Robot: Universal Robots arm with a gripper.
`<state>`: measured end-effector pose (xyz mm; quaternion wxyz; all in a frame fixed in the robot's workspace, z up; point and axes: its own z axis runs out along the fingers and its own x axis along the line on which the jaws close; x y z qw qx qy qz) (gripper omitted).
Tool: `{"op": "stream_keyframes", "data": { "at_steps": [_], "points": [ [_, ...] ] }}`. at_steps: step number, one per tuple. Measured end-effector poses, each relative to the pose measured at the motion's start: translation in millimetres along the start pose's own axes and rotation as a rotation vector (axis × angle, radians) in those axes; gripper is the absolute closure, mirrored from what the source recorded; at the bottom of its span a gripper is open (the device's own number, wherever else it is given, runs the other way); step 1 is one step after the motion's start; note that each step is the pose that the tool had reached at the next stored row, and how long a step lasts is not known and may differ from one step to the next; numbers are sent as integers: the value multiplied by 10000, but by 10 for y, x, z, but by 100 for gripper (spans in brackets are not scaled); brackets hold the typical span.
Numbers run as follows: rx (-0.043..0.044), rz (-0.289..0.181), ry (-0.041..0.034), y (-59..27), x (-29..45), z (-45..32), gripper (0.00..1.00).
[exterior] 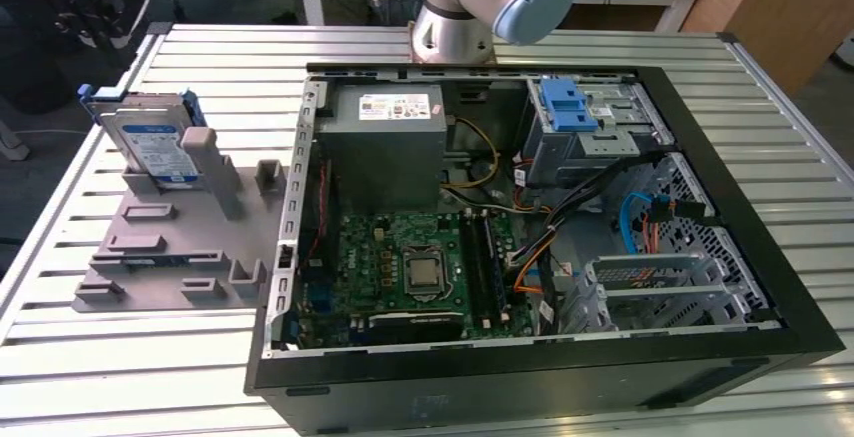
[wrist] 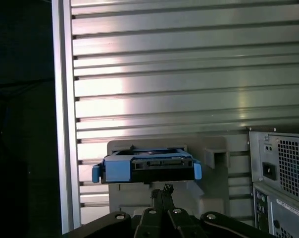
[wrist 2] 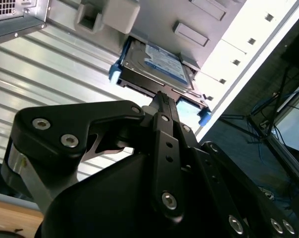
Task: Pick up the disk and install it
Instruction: 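Reach for the disk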
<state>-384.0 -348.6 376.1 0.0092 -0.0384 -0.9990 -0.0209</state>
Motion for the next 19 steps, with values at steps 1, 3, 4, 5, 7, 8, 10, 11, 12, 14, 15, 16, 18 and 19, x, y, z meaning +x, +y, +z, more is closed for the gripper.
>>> {"op": "stream_keyframes", "data": {
  "at_steps": [1, 3, 4, 5, 7, 8, 10, 11, 12, 14, 15, 16, 18, 19],
  "points": [
    [1, 0, 1, -3, 32, 4, 89],
    [1, -1, 1, -8, 93, 12, 89],
    [1, 0, 1, -10, 120, 17, 89],
    [0, 0, 0, -12, 145, 21, 89],
    [0, -1, 0, -15, 180, 27, 89],
    [1, -1, 0, -17, 193, 29, 89],
    [1, -1, 1, -18, 218, 33, 89],
    [1, -1, 1, -19, 228, 35, 89],
    [1, 0, 1, -20, 237, 37, 89],
    [1, -1, 2, -21, 253, 41, 89],
    [1, -1, 3, -22, 262, 42, 89],
    [1, 0, 4, -23, 271, 44, 89],
    [1, -1, 6, -25, 292, 47, 89],
    [1, -1, 6, -26, 301, 49, 89]
  ]
}}
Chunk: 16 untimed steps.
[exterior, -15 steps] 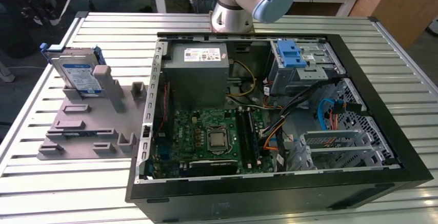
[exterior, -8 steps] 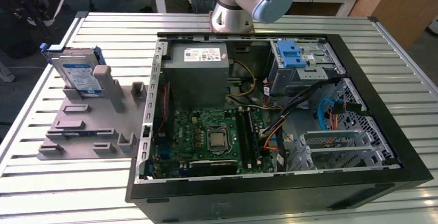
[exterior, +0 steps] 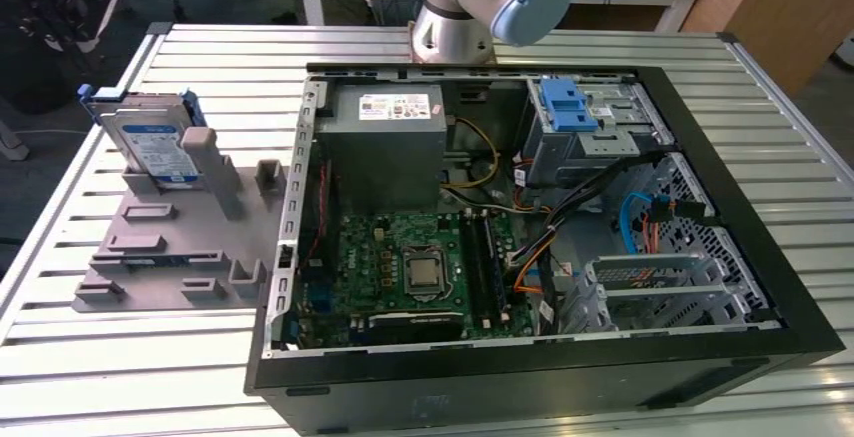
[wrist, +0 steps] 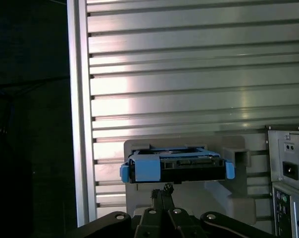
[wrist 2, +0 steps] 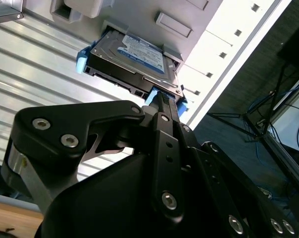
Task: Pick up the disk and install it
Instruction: 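Reach for the disk, then pick up the disk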
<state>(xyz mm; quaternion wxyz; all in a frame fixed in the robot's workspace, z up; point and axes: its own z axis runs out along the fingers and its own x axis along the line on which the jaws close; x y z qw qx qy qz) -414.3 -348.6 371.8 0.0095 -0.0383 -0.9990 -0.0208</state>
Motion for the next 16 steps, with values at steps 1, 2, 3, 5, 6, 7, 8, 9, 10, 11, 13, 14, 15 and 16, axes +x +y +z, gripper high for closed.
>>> {"op": "stream_keyframes", "data": {
  "at_steps": [1, 2, 3, 5, 6, 7, 8, 9, 10, 11, 13, 14, 15, 16],
  "points": [
    [0, 1, 1, -1, 10, 1, 89],
    [0, 1, 1, -2, 19, 3, 89],
    [0, 1, 2, -2, 29, 5, 89],
    [0, 0, 4, -4, 41, 7, 89],
    [0, 0, 4, -4, 41, 7, 89],
    [1, 0, 4, -4, 41, 7, 89],
    [1, 0, 5, -3, 42, 7, 89],
    [1, 0, 4, -3, 42, 7, 89],
    [1, 0, 4, -4, 42, 8, 89],
    [6, -43, 7, -4, 43, 8, 89],
    [12, -366, 19, -4, 42, 12, 89],
    [16, -546, 26, -4, 42, 14, 89],
    [20, -724, 34, -4, 42, 16, 89],
    [24, -906, 42, -4, 42, 18, 89]
  ]
}}
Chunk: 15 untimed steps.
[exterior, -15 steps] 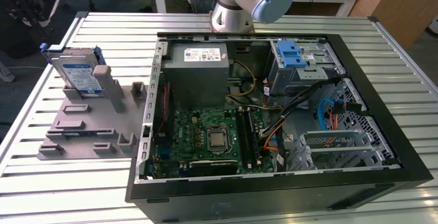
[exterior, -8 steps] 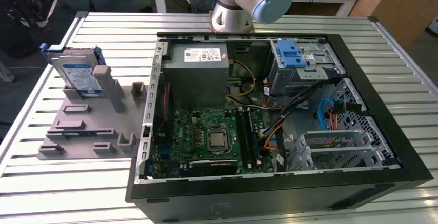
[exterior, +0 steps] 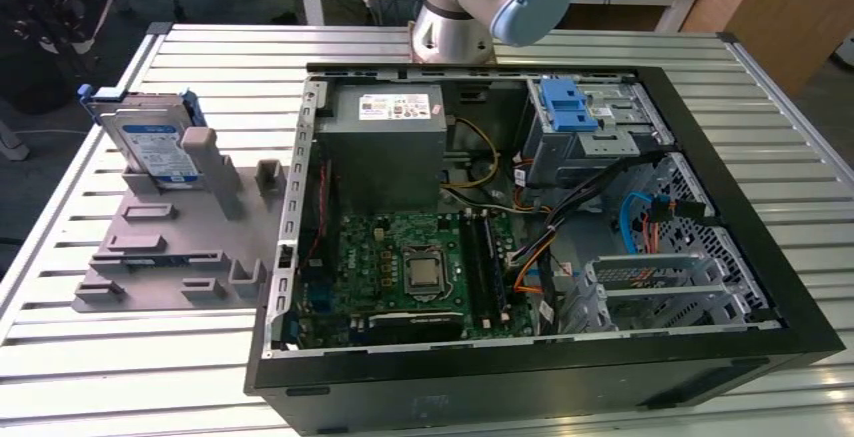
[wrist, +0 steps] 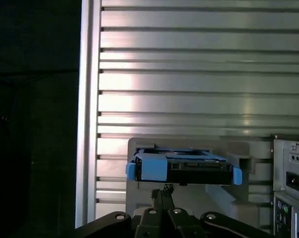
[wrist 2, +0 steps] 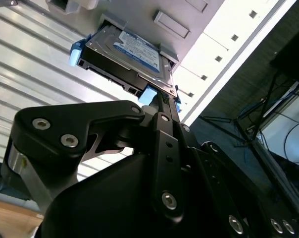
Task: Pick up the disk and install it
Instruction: 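Pick up the disk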
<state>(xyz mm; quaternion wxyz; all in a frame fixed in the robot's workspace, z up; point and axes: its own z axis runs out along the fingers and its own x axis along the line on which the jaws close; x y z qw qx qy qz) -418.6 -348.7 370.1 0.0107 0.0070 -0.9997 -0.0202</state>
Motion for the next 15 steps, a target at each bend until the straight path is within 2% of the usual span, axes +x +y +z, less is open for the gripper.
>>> {"op": "stream_keyframes", "data": {
  "at_steps": [7, 15],
  "points": [
    [21, -1035, 40, 0, 0, 3, 89],
    [39, -1879, 75, 0, 0, 3, 89]
  ]
}}
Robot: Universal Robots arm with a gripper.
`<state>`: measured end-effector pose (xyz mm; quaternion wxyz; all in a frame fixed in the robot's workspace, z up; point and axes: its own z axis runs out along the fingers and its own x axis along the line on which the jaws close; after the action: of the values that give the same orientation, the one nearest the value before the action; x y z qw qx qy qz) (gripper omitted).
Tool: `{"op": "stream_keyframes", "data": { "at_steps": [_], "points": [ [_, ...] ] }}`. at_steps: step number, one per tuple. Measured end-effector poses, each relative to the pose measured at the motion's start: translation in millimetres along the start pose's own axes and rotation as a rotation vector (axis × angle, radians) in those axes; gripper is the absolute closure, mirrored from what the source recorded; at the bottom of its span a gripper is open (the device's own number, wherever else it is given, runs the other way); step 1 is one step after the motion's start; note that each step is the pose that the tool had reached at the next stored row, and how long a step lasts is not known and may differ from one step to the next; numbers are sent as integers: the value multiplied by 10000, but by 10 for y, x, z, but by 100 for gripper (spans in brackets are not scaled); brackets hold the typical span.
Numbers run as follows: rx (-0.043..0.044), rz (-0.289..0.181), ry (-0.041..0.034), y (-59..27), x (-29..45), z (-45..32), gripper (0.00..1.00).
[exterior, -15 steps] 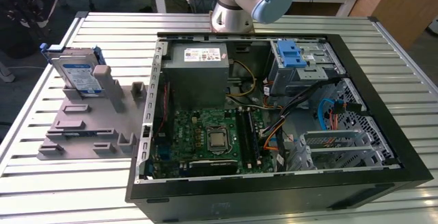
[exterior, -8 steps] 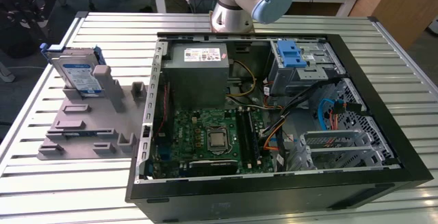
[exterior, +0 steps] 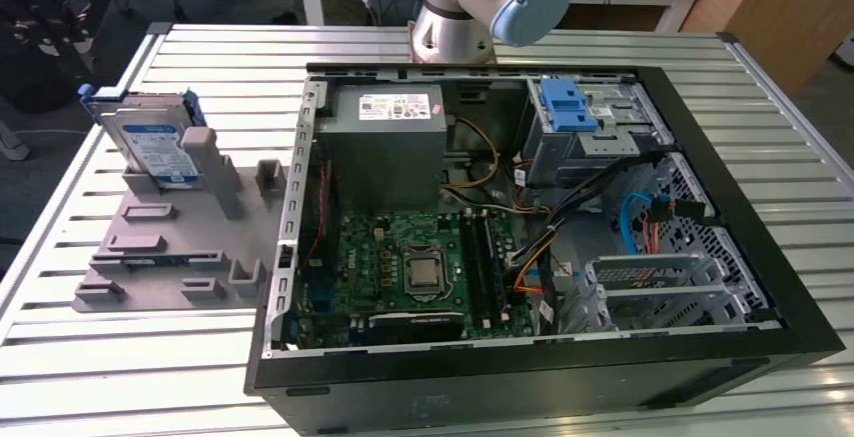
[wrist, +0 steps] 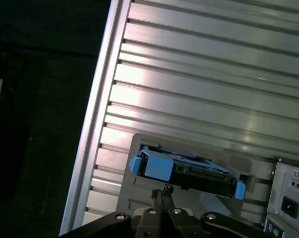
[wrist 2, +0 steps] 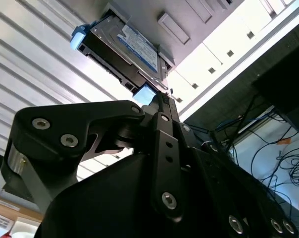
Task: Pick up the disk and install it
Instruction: 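Pick up the disk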
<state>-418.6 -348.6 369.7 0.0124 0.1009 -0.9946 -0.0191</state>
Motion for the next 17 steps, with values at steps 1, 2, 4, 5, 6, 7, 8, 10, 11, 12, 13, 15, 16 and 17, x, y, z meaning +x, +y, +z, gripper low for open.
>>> {"op": "stream_keyframes", "data": {
  "at_steps": [1, 2, 4, 5, 6, 7, 8, 10, 11, 12, 13, 15, 16, 17],
  "points": [
    [2, -94, 4, 0, 0, 0, 89],
    [4, -194, 7, 0, 0, 0, 89],
    [8, -384, 15, 0, 0, 0, 89],
    [10, -477, 19, 0, 0, 0, 89],
    [12, -571, 23, 0, 0, 0, 89],
    [13, -652, 26, 0, 0, 0, 89],
    [15, -728, 30, 0, 0, 0, 89],
    [18, -867, 35, 0, 0, 0, 89],
    [19, -930, 38, 0, 0, 0, 89],
    [21, -990, 40, 0, 0, 0, 89],
    [22, -1057, 42, 0, 0, 0, 89],
    [25, -1190, 48, 0, 0, 0, 89],
    [26, -1257, 50, 0, 0, 0, 89],
    [28, -1323, 53, 0, 0, 1, 89]
  ]
}}
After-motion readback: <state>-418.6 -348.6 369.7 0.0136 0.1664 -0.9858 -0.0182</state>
